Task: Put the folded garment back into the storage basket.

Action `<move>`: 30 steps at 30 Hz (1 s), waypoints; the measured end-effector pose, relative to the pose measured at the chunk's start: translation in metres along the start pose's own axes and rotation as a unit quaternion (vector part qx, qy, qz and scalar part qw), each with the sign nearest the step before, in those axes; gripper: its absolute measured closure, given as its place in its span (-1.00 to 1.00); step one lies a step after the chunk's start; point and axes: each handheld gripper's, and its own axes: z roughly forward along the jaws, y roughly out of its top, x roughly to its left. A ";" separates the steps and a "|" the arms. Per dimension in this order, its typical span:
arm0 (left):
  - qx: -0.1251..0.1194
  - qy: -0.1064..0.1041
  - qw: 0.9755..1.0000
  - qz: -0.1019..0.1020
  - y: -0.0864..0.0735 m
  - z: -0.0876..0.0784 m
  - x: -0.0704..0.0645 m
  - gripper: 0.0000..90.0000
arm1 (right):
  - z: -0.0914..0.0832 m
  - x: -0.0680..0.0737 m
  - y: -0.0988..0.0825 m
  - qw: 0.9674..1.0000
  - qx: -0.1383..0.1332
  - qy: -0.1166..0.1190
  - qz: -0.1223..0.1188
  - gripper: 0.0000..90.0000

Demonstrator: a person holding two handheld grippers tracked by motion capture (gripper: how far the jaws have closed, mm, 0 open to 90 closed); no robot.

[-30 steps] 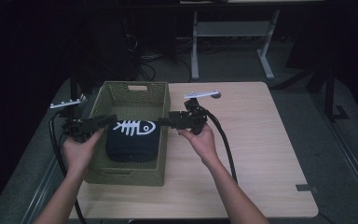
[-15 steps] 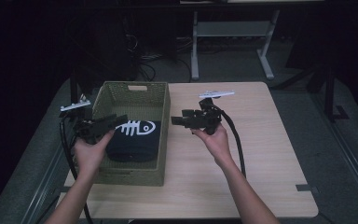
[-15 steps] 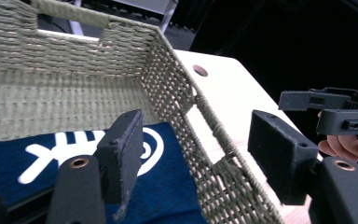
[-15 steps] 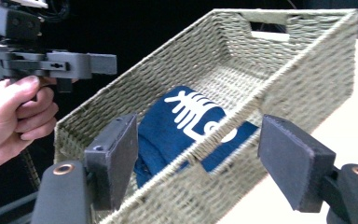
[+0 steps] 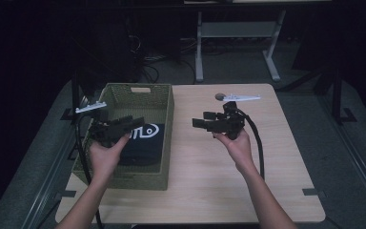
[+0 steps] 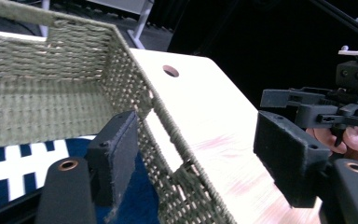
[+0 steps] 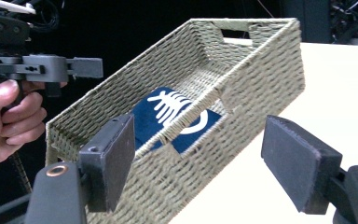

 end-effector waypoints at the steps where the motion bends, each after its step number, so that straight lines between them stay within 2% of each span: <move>1: 0.003 -0.001 1.000 0.003 0.000 0.001 -0.002 -0.36 | -0.003 -0.002 -0.001 1.000 -0.001 -0.002 0.001 -0.44; 9: 0.002 -0.008 1.000 0.011 0.003 0.010 -0.012 -0.41 | -0.020 -0.010 -0.002 1.000 0.001 -0.020 0.000 -0.45; 16: 0.000 -0.009 1.000 0.019 0.004 0.018 -0.022 -0.42 | -0.037 -0.017 -0.003 0.999 -0.008 -0.031 0.001 -0.46; 18: -0.001 -0.002 1.000 0.023 0.004 0.020 -0.025 -0.42 | -0.041 -0.018 -0.005 0.999 -0.014 -0.033 0.000 -0.46; 30: 0.007 -0.013 0.999 0.030 0.002 0.037 -0.040 -0.43 | -0.064 -0.034 -0.020 0.999 -0.018 -0.047 0.006 -0.46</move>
